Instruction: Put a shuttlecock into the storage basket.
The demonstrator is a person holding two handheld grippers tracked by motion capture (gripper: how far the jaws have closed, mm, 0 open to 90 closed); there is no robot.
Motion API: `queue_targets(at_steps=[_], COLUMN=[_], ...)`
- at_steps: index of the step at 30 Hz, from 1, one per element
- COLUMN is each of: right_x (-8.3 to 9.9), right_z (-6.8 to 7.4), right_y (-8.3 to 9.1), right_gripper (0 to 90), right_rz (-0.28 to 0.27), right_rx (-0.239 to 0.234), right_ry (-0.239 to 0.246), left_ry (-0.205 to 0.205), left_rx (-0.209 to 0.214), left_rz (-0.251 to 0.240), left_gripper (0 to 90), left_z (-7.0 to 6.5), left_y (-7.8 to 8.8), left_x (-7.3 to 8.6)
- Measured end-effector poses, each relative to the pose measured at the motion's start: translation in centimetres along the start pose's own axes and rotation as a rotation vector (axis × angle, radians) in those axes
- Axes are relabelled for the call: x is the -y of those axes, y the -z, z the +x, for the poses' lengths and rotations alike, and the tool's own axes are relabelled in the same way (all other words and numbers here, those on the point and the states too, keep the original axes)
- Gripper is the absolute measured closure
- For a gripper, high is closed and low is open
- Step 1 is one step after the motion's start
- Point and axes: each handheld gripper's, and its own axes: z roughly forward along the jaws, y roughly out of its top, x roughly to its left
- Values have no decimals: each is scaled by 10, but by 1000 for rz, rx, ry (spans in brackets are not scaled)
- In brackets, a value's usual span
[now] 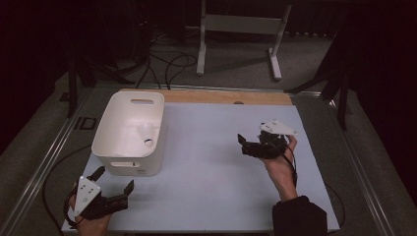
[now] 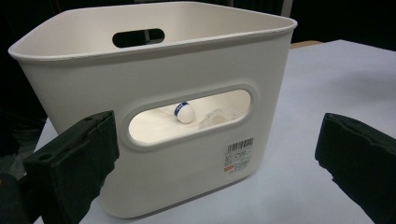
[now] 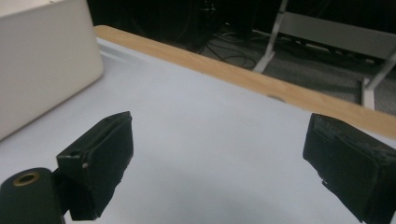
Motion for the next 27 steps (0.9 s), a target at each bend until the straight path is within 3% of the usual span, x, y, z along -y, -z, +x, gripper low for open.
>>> queue_targets(at_steps=[8,10,15,21,27], right_x=[21,28,47,72,89], right_z=[-10,-12,-14,-16,-15], right_y=[18,23,36,49,57], right_gripper=[84,84,84,84,84], right_rz=[-6,-8,-30,-82,-99], right_rx=[43,64,49,47,48], right_ry=[-11,8,12,-39,-44], left_ry=[10,14,27,31,29], left_rx=[8,8,9,5,7], left_rz=[12,9,13,4,6], left_gripper=[2,2,2,2,2], left_z=[2,2,5,7,8], left_y=[-2,-2,-2,-2,-4], left_x=[0,0,-2,-4,-6])
